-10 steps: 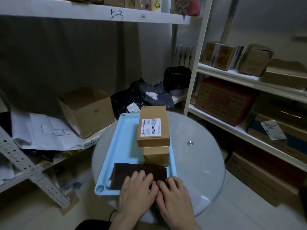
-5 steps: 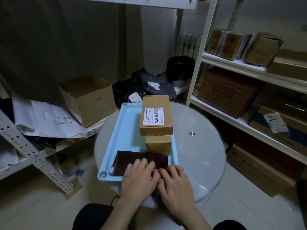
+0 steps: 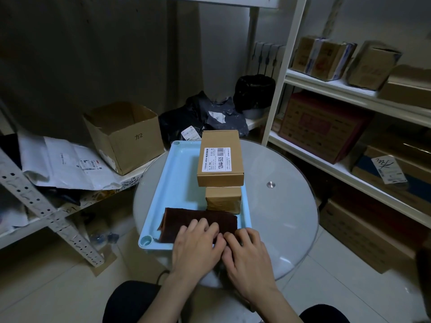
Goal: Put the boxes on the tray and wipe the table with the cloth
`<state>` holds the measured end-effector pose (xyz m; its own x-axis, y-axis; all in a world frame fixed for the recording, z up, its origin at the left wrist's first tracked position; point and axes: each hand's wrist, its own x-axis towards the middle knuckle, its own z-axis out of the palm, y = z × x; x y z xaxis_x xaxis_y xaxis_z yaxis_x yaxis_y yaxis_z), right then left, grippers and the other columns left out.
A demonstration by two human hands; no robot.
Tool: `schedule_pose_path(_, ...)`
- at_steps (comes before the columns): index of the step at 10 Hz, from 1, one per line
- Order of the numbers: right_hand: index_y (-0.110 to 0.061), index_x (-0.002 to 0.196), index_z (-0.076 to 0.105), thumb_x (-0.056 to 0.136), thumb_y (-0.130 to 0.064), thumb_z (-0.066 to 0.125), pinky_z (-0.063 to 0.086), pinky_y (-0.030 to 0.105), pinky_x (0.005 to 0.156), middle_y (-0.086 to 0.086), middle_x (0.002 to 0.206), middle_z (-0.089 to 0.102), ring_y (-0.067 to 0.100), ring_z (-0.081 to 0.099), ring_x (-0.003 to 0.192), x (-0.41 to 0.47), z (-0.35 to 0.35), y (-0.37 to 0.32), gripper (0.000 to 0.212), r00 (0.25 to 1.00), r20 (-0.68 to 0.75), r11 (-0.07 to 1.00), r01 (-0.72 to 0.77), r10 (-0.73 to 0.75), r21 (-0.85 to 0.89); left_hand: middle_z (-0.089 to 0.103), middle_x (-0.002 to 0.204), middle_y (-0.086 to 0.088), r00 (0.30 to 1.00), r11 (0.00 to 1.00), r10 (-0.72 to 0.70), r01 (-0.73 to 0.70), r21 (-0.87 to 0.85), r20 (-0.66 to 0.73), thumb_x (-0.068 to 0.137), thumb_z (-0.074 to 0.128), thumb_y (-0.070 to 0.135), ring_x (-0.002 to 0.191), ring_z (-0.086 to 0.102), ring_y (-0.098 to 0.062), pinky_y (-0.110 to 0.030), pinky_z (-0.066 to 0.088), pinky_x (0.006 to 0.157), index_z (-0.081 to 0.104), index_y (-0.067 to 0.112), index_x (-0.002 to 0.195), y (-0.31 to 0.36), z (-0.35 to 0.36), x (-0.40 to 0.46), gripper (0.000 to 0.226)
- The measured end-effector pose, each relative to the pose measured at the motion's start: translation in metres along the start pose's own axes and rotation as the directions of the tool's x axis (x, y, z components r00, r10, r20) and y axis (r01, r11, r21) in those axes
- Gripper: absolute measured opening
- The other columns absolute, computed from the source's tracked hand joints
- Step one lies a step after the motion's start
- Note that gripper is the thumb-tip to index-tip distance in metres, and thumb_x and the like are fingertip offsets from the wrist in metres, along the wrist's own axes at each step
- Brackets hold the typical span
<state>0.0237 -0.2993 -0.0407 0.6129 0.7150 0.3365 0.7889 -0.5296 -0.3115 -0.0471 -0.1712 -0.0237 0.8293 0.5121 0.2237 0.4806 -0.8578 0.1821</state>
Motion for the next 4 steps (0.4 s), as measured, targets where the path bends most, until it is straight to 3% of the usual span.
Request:
schedule_pose_path(2,-0.032,0.107,0.056,0.092,-0.038,0.044,0.049,0.031,0.075,-0.009,0.102,0.057,0.017,0.047,0.104,0.002,-0.005,-0.001,0.020,0.999,0.050,0.999,0.002,-0.004,0.037,0.052,0.082,0.006,1.000,1.000,-0.002,0.002,0.000,-0.009,0.088,0.035,0.046,0.083,0.049,-0.018,-0.035,0.037,0.070,0.054,0.027,0.081,-0.001,0.002,0.000,0.028)
schedule_pose_path(3,-0.031,0.105,0.061,0.091,-0.042,0.042,0.047,0.034,0.084,-0.010,0.103,0.054,0.014,0.048,0.105,0.006,-0.013,0.008,0.027,0.996,0.089,0.991,0.006,-0.018,0.132,0.041,0.078,0.008,1.000,1.000,-0.002,0.002,-0.005,-0.021,0.089,0.036,0.046,0.081,0.046,-0.017,-0.034,0.029,0.068,0.051,0.028,0.079,-0.003,0.004,0.000,0.026)
schedule_pose_path(4,-0.031,0.099,0.067,0.090,-0.043,0.046,0.043,0.034,0.089,-0.011,0.102,0.057,0.016,0.052,0.106,0.027,-0.048,0.018,0.026,0.976,-0.046,0.889,-0.175,0.214,0.424,0.038,0.079,0.010,1.000,1.000,-0.024,0.024,-0.019,0.018,0.090,0.033,0.046,0.079,0.036,-0.013,-0.033,0.028,0.069,0.041,0.029,0.078,-0.001,0.001,0.000,0.023)
